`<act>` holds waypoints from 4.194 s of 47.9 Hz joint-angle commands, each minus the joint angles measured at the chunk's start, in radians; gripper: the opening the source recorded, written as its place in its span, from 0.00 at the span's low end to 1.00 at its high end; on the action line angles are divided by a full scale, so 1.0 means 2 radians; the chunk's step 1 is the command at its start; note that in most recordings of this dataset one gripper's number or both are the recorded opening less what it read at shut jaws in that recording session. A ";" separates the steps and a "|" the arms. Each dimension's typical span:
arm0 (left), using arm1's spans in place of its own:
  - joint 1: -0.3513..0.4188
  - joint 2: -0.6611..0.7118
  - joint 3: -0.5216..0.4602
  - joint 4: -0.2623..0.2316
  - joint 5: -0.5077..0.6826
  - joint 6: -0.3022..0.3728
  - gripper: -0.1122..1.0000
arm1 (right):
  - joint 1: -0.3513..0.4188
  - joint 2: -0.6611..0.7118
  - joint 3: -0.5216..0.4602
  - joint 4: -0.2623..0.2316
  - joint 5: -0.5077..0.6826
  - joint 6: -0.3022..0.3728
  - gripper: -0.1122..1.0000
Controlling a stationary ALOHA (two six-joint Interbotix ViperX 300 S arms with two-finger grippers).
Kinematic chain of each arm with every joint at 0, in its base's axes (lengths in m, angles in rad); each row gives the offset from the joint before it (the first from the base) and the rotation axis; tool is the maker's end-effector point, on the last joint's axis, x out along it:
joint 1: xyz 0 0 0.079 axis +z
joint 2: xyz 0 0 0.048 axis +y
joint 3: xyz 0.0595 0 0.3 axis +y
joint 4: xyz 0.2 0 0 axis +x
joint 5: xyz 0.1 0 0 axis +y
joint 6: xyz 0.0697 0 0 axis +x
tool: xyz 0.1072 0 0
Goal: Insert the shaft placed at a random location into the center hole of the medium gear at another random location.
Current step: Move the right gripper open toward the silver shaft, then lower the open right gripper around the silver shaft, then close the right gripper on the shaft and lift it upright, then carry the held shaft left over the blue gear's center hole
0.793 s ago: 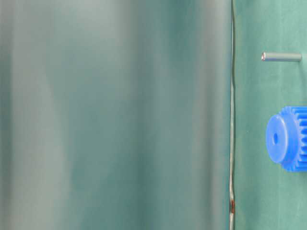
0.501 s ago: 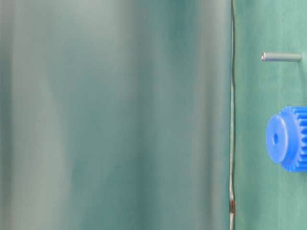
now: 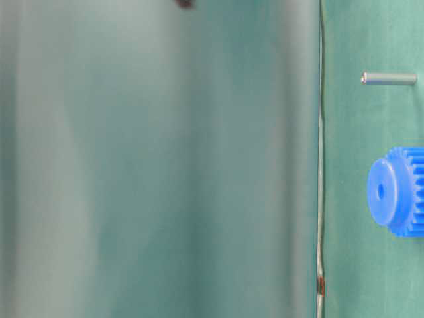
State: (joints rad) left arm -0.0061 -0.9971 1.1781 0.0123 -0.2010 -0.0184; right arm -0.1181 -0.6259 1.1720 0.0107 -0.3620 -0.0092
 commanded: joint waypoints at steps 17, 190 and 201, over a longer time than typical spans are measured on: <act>-0.001 0.002 -0.012 0.002 -0.002 -0.001 0.10 | -0.036 0.186 -0.044 0.002 -0.074 -0.005 0.85; -0.001 0.005 -0.012 0.002 0.023 -0.006 0.10 | -0.015 0.314 -0.212 0.031 0.001 -0.003 0.22; -0.001 0.005 -0.012 0.002 0.024 -0.006 0.10 | -0.006 0.347 -0.252 0.030 0.007 -0.003 0.22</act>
State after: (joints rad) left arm -0.0061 -0.9940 1.1781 0.0123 -0.1488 -0.0291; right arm -0.1319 0.0690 0.7118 0.0690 -0.3528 -0.0107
